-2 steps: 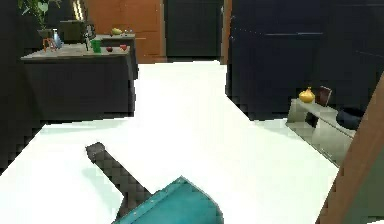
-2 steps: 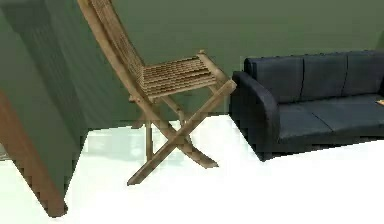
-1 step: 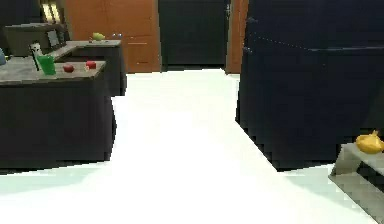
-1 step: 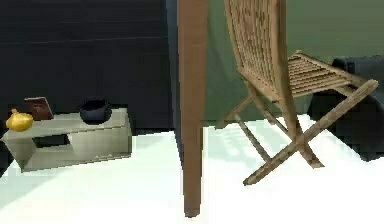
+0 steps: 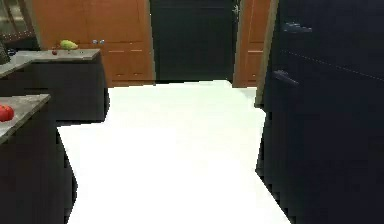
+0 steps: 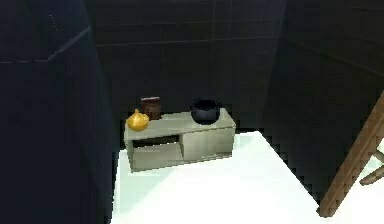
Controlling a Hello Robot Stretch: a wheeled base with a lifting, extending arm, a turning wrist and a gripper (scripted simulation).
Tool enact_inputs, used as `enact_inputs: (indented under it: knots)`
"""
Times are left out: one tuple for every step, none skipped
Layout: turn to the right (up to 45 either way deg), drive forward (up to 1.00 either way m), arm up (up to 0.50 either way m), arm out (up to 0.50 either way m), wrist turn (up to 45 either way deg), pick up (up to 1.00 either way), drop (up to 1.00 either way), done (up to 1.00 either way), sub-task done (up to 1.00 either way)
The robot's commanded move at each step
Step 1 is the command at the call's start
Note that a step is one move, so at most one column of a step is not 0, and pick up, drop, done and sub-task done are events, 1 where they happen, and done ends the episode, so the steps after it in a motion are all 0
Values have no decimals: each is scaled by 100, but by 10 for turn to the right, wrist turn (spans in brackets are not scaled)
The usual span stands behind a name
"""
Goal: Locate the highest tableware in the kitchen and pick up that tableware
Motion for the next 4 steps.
enact_inputs:
  knots:
    - [0,60,0,0,0,0,0,0,0]
    - [-90,0,0,0,0,0,0,0,0]
    - [0,100,0,0,0,0,0,0,0]
    - [-390,0,0,0,0,0,0,0,0]
